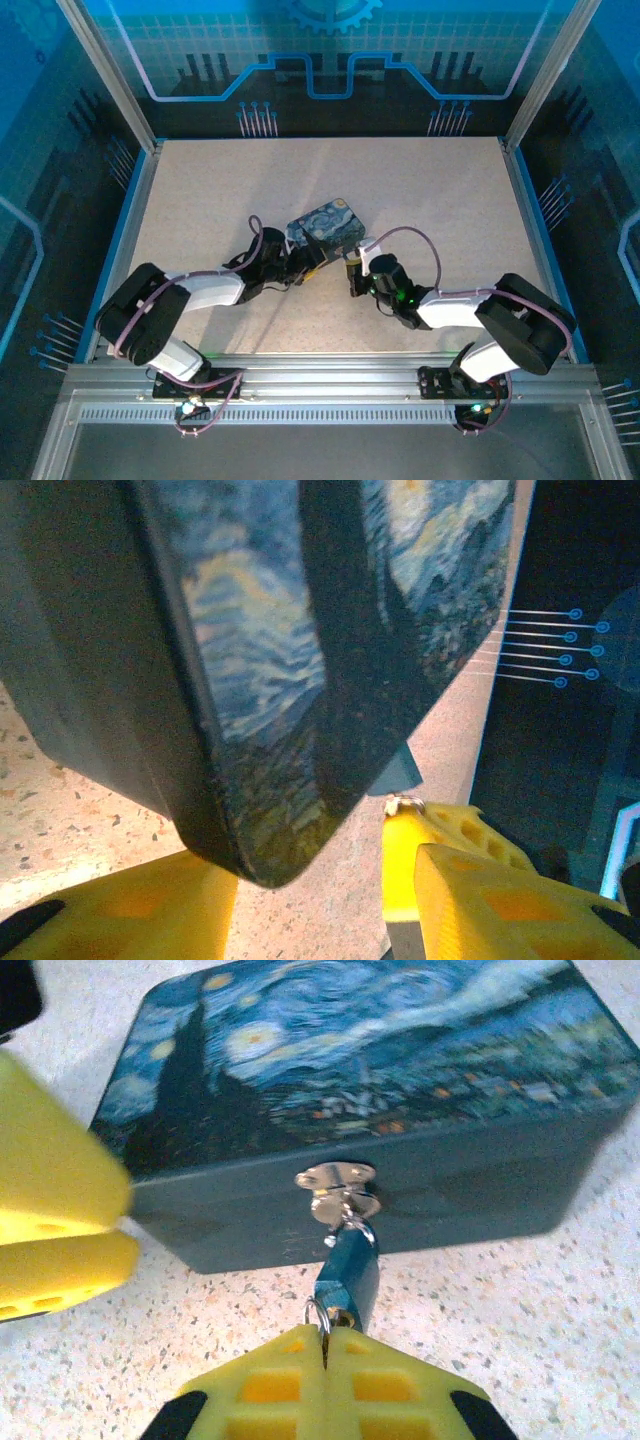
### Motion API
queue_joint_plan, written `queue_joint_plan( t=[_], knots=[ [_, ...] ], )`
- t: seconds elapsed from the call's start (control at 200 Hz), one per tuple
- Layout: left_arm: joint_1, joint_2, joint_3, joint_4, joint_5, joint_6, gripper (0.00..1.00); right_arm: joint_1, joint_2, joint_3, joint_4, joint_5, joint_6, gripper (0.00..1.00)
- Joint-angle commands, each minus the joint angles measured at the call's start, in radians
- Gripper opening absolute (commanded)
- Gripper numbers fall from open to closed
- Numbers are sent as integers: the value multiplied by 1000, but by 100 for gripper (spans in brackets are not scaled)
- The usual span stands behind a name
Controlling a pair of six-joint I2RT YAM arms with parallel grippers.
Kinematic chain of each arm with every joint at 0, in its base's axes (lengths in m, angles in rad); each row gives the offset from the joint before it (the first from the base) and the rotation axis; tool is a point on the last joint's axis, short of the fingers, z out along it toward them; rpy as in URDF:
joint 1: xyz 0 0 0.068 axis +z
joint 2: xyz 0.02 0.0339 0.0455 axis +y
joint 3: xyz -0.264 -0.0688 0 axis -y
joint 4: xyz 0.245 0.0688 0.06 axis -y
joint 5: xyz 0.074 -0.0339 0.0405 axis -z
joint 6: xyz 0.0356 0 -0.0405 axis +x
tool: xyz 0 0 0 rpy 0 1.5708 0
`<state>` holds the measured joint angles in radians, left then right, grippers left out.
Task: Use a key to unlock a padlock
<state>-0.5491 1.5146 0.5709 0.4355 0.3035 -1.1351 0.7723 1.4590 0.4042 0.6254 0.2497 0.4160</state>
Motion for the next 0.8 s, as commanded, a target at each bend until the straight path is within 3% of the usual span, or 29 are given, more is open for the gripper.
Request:
queue_joint_plan(
  t=[0.0,0.43,0.795],
  knots=[
    [16,-53,3,-98,-4,61,53,-69,-2,-20,12,-165,243,0],
    [70,-120,15,-199,-17,109,59,-187,77,-10,59,-447,516,0],
    [100,-136,11,-222,-8,116,60,-206,150,-20,111,-481,567,1]
  ],
)
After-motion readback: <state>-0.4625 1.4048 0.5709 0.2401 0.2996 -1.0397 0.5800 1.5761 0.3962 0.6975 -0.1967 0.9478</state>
